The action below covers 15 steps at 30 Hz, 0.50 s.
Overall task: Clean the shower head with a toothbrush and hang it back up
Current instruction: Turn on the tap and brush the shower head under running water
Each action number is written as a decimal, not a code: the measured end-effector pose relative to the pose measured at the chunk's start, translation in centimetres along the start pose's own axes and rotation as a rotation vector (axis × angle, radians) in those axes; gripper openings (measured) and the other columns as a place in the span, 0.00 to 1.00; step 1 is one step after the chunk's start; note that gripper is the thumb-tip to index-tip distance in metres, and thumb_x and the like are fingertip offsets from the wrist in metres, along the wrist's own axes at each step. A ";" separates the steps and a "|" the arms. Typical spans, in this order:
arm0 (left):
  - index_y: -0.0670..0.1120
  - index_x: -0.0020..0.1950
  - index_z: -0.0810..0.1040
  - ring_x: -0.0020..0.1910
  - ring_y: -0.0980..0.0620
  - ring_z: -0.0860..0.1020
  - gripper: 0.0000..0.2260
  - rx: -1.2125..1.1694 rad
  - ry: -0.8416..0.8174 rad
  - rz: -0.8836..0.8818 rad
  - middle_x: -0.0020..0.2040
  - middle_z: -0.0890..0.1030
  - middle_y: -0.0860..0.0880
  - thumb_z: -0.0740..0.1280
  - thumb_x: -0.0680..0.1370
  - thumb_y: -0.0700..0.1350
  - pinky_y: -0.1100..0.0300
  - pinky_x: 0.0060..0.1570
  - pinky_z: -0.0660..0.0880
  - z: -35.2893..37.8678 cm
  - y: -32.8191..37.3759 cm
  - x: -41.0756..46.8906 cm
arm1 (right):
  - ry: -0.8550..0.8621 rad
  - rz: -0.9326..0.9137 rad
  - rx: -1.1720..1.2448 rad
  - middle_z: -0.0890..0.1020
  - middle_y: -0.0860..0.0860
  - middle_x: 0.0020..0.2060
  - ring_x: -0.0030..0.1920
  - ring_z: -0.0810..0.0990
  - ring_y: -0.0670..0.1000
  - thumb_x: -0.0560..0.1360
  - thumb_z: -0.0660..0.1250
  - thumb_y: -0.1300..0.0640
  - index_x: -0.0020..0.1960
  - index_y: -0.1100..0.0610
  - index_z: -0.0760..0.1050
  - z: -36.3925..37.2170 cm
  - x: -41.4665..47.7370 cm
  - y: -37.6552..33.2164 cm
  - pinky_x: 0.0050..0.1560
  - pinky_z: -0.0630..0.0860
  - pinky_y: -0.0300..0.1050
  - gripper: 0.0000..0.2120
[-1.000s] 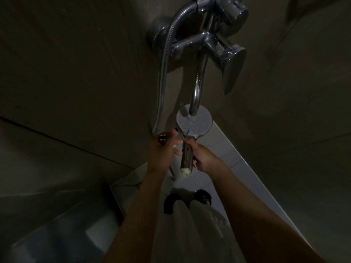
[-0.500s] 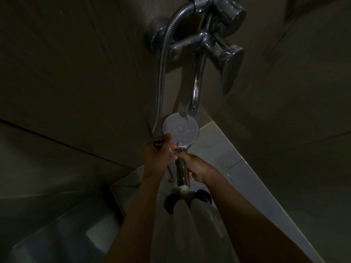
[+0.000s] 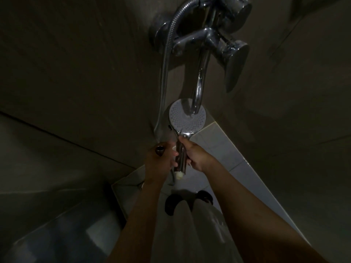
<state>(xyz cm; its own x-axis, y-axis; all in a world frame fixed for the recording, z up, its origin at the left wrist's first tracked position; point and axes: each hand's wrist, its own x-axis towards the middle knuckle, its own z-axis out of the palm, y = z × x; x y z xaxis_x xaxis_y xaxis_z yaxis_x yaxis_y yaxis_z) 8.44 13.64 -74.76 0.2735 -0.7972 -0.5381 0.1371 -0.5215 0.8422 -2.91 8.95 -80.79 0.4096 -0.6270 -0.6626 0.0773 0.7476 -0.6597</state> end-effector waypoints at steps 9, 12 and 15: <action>0.49 0.38 0.79 0.20 0.57 0.74 0.09 0.011 0.025 0.015 0.30 0.80 0.50 0.66 0.77 0.46 0.66 0.23 0.71 -0.6 -0.6 0.2 | -0.002 -0.008 0.033 0.78 0.49 0.27 0.26 0.76 0.51 0.81 0.51 0.45 0.52 0.59 0.73 0.7 1.1 -0.2 0.34 0.68 0.48 0.20; 0.49 0.36 0.78 0.21 0.56 0.75 0.10 0.008 0.031 0.023 0.27 0.80 0.52 0.66 0.78 0.46 0.66 0.24 0.71 -0.9 -0.5 0.1 | -0.014 0.025 0.019 0.79 0.51 0.32 0.30 0.78 0.51 0.79 0.54 0.41 0.55 0.58 0.73 0.5 1.3 0.4 0.40 0.72 0.49 0.21; 0.50 0.37 0.79 0.23 0.57 0.76 0.10 0.027 0.045 0.017 0.30 0.80 0.51 0.66 0.78 0.47 0.66 0.26 0.72 -0.9 -0.6 0.1 | -0.008 0.041 -0.010 0.80 0.48 0.34 0.32 0.80 0.48 0.81 0.52 0.44 0.58 0.57 0.73 0.4 0.5 1.0 0.29 0.74 0.39 0.19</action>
<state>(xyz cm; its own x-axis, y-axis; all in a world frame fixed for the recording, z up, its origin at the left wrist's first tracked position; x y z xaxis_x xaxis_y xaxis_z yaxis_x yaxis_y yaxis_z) 9.28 14.16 -75.30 0.3185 -0.7918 -0.5212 0.1069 -0.5163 0.8497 -2.21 9.48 -81.66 0.4192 -0.5939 -0.6867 0.0512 0.7706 -0.6352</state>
